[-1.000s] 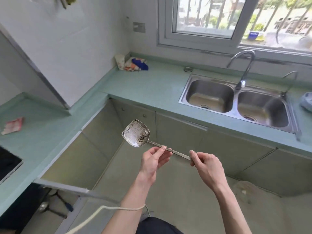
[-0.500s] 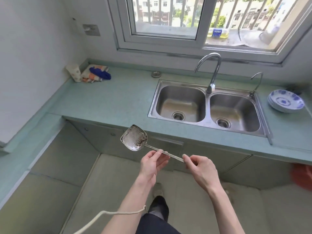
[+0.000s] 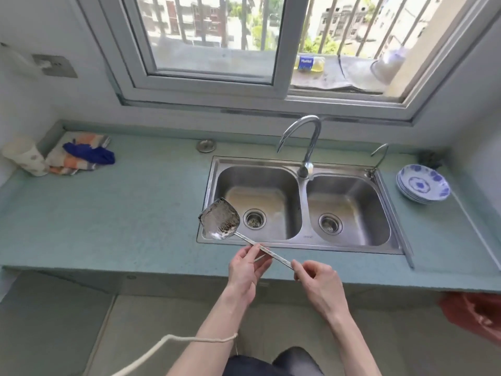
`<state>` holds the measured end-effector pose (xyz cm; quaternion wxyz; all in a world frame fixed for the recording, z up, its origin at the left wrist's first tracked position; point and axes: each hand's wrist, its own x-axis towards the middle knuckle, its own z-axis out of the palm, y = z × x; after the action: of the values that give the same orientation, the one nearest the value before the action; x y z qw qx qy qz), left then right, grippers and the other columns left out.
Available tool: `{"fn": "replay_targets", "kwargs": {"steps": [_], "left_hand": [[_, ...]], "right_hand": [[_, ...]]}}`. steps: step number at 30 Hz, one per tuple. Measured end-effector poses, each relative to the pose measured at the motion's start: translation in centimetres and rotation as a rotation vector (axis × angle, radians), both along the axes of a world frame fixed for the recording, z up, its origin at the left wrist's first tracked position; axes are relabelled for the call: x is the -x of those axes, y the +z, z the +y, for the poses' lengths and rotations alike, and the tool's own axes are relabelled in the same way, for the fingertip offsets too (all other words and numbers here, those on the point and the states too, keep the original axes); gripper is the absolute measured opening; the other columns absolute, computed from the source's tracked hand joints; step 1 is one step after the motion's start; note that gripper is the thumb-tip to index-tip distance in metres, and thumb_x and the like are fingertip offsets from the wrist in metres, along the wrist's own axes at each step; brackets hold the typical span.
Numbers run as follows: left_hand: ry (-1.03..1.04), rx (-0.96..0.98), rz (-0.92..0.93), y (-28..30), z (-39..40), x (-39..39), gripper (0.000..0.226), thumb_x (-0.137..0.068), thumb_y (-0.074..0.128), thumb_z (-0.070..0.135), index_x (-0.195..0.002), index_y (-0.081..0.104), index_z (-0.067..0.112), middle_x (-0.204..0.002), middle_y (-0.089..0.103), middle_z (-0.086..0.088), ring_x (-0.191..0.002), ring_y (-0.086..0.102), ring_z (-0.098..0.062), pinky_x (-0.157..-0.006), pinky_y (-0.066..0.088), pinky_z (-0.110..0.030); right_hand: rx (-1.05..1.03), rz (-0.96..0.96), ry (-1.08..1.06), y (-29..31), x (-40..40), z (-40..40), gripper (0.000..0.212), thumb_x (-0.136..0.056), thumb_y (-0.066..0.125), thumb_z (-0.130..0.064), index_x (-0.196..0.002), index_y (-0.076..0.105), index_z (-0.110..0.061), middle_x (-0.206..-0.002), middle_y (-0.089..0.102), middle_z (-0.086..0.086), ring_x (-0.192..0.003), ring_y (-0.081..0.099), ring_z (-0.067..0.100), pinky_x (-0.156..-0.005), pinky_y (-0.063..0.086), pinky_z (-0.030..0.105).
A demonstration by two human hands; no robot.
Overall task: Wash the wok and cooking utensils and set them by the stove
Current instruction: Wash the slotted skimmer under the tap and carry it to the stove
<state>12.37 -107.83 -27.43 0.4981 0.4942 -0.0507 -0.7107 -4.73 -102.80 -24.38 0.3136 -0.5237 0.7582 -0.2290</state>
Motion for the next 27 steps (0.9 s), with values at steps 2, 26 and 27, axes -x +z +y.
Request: {"fn": "replay_targets", "kwargs": {"steps": [2,26,27], "left_hand": [[-0.011,-0.031,0.019,-0.3,-1.6,1.0,0.023,-0.095,0.067,0.007,-0.116,0.059,0.000,-0.094,0.074,-0.016,-0.084,0.072,-0.028,-0.071,0.063,-0.032],[0.061,-0.166,-0.123,-2.3,-13.5,12.7,0.015,-0.093,0.064,-0.006,-0.108,0.063,-0.006,-0.091,0.072,-0.021,-0.074,0.074,-0.026,-0.059,0.061,-0.030],[0.069,-0.162,-0.115,-2.3,-13.7,13.0,0.013,-0.093,0.064,-0.006,-0.106,0.064,-0.006,-0.090,0.072,-0.021,-0.075,0.074,-0.026,-0.060,0.061,-0.031]], "right_hand": [[-0.015,0.000,-0.036,0.0,0.7,-1.1,0.047,-0.094,0.062,-0.056,-0.062,0.065,-0.022,-0.058,0.061,-0.008,-0.060,0.059,0.011,-0.067,0.050,0.035],[-0.188,-0.630,-0.263,-7.4,15.1,-23.5,0.035,-0.105,0.054,-0.036,-0.129,0.050,-0.011,-0.123,0.062,0.006,-0.085,0.068,0.019,-0.078,0.055,0.039],[-0.216,-0.656,-0.245,-7.2,15.0,-25.2,0.043,-0.105,0.054,-0.037,-0.140,0.043,-0.013,-0.130,0.056,0.006,-0.091,0.068,0.021,-0.082,0.056,0.039]]}}
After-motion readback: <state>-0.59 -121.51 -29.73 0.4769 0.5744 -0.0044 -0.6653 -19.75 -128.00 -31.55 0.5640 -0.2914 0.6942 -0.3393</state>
